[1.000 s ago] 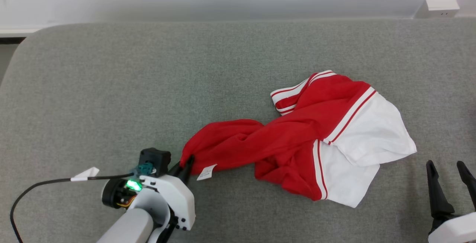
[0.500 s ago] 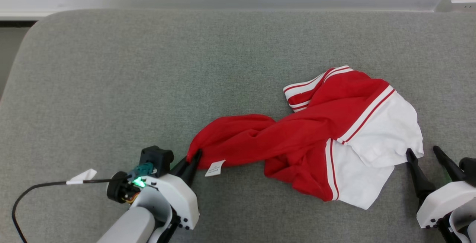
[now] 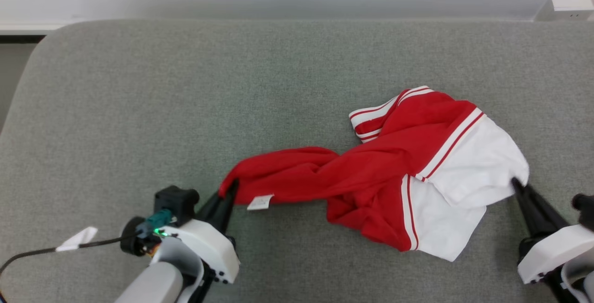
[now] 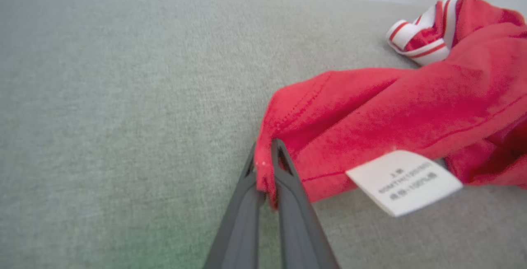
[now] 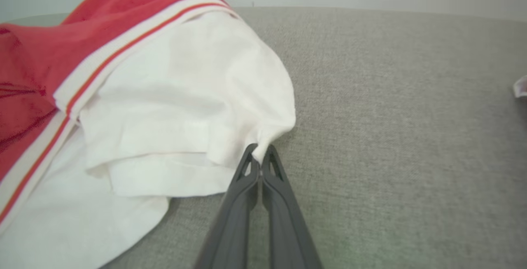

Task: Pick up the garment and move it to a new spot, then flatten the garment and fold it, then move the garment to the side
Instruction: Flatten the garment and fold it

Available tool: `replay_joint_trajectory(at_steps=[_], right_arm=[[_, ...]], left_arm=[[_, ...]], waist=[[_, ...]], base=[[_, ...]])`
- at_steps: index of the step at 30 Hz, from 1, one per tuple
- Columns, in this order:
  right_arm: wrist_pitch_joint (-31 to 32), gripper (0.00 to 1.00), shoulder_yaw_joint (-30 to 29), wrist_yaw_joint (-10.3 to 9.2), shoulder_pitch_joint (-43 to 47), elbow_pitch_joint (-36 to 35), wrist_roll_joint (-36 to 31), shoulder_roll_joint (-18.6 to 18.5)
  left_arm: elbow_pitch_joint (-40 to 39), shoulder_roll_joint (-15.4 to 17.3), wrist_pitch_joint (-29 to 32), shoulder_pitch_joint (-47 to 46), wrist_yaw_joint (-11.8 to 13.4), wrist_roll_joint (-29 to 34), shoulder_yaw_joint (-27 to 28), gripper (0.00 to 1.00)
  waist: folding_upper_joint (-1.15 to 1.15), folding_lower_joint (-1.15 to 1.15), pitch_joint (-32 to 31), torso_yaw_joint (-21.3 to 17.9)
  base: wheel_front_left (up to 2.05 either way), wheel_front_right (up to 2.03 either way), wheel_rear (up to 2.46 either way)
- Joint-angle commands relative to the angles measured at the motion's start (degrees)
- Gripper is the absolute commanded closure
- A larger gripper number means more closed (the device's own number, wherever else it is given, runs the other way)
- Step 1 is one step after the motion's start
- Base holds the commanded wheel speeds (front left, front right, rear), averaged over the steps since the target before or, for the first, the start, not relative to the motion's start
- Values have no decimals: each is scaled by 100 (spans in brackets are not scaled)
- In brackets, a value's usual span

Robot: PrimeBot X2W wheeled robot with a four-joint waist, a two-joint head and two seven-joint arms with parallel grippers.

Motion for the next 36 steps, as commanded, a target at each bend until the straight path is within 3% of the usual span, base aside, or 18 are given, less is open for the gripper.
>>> replay_joint_trajectory(at_steps=[1,6,11,20,25,28,31,36], right_arm=[[-188,100,-119,6,44,-132,-8,-105],[-659,100,-633,6,153,-866,-277,-255],[-593,100,-1370,6,218,-2063,-744,-339],[217,100,-2715,5,-443,-4785,-1520,-536],[840,100,-3159,5,-1093,-5765,-1523,-866],[1164,100,-3309,5,-1446,-5986,-1386,-1044],[1363,100,-3243,5,-1711,-5771,-1243,-1176],[1312,100,-2673,5,-2226,-4647,-990,-1235]], left_arm=[[-134,83,-180,51,53,-21,108,100],[-1051,329,-713,122,338,183,420,100],[-2448,655,-834,6,620,489,644,100],[-4527,1265,-489,-825,937,1140,1150,100],[-5381,1531,-200,-1417,987,1431,1450,100],[-5656,1626,36,-1705,947,1465,1528,100],[-5574,1604,253,-1970,876,1262,1538,100],[-4289,1183,311,-2477,538,485,1420,100]], waist=[[0,-1,-49,-28],[0,-1,-259,-94],[0,-1,-479,-114],[0,-1,-837,-104],[0,-1,-933,-57],[0,-1,-911,-38],[0,-1,-856,-38],[0,-1,-670,-33]], base=[[0,0,0],[0,0,0],[0,0,0],[0,0,0],[0,0,0],[0,0,0],[0,0,0],[0,0,0]])
